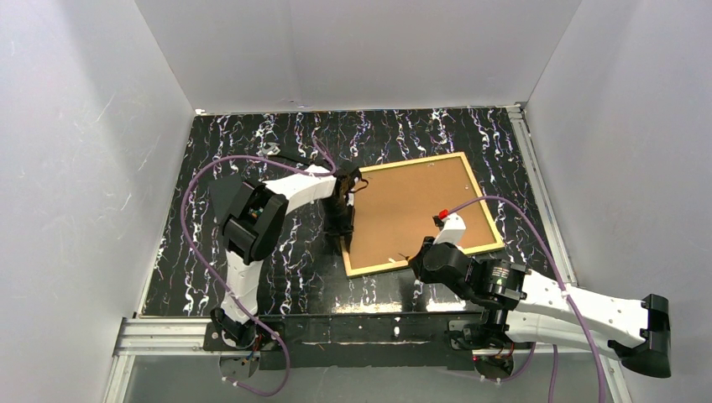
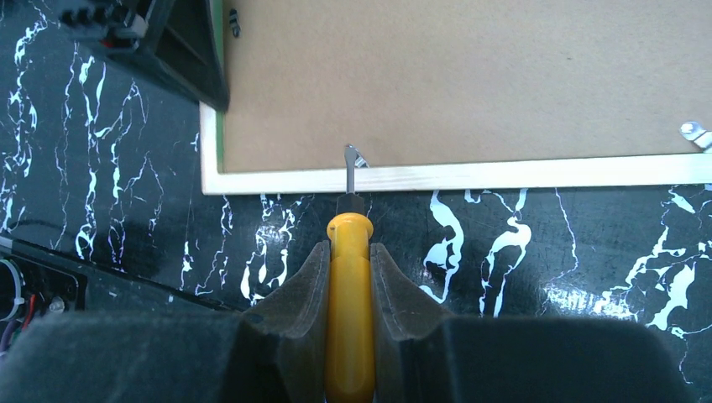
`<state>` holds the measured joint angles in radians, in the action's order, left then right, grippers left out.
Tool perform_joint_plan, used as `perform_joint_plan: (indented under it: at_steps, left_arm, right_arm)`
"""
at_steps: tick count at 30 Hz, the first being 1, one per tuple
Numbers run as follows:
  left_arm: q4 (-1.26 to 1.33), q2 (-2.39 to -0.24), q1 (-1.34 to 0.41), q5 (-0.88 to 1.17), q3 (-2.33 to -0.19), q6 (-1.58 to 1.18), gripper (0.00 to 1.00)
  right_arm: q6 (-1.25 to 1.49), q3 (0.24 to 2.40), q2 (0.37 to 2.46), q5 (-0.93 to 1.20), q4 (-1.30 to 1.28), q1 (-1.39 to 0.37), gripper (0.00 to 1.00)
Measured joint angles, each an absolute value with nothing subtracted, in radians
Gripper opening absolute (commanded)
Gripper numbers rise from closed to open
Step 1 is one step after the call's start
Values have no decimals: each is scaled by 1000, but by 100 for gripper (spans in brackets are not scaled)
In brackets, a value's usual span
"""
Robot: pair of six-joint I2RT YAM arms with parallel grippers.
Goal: Take the photo out of the frame
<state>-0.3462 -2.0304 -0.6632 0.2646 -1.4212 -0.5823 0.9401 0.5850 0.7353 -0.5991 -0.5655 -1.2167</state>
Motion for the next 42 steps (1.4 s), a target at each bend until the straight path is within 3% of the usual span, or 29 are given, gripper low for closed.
perform_joint_plan:
  at_steps: [7, 18, 23, 26, 30, 36, 42]
  left_arm:
    - [-474, -2093, -628, 105, -1554, -371, 0]
    - [-486, -2093, -630, -57, -1576, -141, 0]
    - [-488, -2099, -631, -93, -1607, -135, 54]
    - [-508, -2096, -631, -127, -1644, -179, 75]
    - [-528, -2051, -626, -148, -1650, -266, 96]
    - [-517, -1827, -567, -46, -1541, -507, 98]
    - [-340, -1593, -495, 146, -1158, -893, 98]
  right_arm:
    - [931, 585, 754, -599, -563, -1217, 1]
    - [913, 585, 776, -591, -547, -1217, 1]
    - [913, 585, 786, -586, -544, -1217, 1]
    - [913, 585, 787, -582, -543, -1217, 1]
    - [913, 585, 787, -580, -543, -1217, 1]
    - [913, 585, 786, -579, -542, -1217, 1]
    - [913, 585, 786, -575, -521, -1217, 1]
